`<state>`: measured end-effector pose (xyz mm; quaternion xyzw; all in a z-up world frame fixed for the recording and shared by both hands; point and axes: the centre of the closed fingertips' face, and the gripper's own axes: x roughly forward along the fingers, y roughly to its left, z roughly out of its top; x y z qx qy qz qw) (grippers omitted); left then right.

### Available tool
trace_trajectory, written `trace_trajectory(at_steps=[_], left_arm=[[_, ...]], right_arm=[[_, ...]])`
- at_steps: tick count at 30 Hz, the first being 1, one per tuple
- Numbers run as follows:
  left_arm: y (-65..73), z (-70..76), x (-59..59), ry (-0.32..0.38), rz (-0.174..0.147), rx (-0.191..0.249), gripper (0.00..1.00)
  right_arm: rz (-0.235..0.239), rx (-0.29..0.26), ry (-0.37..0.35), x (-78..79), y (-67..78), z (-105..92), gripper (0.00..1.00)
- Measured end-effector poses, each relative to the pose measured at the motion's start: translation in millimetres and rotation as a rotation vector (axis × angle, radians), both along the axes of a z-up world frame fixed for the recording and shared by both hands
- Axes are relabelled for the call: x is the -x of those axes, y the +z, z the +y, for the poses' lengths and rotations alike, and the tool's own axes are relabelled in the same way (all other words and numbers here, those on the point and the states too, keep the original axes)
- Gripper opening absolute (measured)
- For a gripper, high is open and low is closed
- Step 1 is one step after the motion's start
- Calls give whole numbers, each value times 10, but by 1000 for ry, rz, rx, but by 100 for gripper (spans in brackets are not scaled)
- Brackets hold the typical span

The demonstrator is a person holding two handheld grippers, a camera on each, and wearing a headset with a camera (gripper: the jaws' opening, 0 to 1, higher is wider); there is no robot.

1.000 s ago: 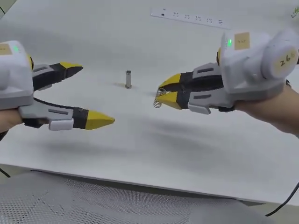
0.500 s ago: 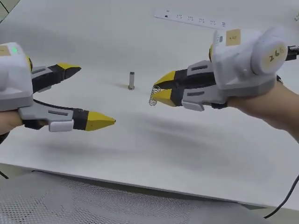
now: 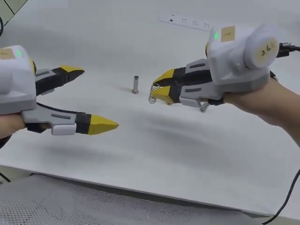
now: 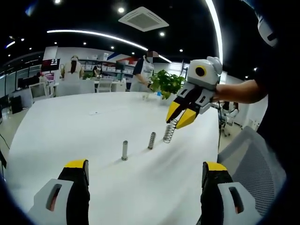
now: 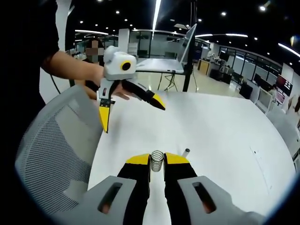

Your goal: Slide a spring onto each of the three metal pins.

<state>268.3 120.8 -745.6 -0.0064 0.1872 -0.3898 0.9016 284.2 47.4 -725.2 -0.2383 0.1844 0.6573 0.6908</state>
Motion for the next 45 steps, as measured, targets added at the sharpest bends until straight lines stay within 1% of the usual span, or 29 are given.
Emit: trace_trajectory(at_steps=[11,14,21,27,33,35,45], left_arm=[[-32,-9,0,-2,8,-3,98],[-22,-13,2,-3,6,-1,98],[-27,7,-5,2,7,1,98],[-33,2,-15,3,6,3,98],[-26,-3,-48,7,0,7,98],[-27,-5,-54,8,0,8,98],[-57,2,-44,8,9,9,98]], right_arm=[[-3,8,2,-77,-19,70,8],[-5,10,4,-105,-24,96,8],[-1,-2,-15,-193,-32,166,8],[7,-5,-25,-231,-50,198,8],[6,13,-27,-327,-118,182,8],[5,16,-30,-382,-147,185,8],[2,13,-59,-535,-164,231,8]])
